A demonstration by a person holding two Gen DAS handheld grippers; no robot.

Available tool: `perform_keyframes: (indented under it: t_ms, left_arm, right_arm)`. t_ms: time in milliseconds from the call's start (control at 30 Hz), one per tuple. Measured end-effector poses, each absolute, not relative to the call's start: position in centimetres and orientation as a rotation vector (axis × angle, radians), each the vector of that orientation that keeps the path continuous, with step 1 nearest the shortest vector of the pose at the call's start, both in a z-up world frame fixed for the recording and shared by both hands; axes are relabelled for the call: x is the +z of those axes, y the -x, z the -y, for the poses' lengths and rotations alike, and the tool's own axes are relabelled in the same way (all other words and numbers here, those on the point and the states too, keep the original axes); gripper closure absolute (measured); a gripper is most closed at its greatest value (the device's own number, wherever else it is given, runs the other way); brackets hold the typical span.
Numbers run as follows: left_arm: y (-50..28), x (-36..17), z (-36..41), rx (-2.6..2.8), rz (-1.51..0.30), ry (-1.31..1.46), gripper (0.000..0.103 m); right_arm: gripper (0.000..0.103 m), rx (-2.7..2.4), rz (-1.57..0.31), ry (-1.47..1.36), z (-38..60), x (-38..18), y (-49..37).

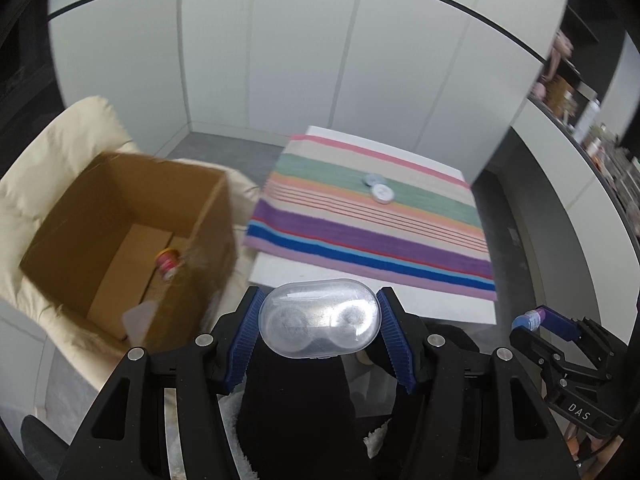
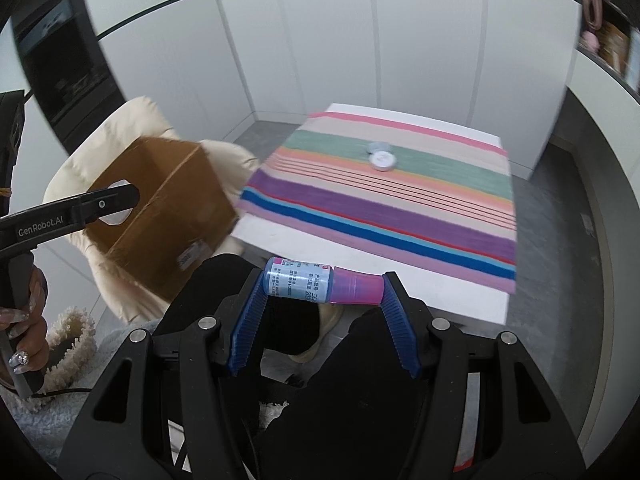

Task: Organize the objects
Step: 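Carry the frosted case with left tool and vial with right tool over the box, then open both tools to drop the frosted case and vial into the box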

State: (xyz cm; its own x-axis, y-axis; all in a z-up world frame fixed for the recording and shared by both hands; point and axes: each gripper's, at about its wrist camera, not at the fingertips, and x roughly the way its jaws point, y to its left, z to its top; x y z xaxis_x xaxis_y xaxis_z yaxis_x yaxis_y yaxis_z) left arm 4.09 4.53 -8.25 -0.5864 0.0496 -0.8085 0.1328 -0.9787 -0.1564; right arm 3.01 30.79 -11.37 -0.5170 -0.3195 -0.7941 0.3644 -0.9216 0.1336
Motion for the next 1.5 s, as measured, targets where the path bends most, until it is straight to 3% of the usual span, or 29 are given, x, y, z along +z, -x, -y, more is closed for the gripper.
perform_keyframes:
  t_ms: [800,1500]
  left_arm:
    - [-11.5,-9.5,10.7,-2.424,-0.558,-1.221,0.044]
    - [-4.7,-14.3,19.8,-2.259,-0.654,-1.212,0.044]
  right_arm:
    - [0.042,-2.002,-0.346,-1.135,-11.5,-13.2,-4.0]
    - [0.042,-1.910,-0.517,-1.072,3.2,-15.7,3.2]
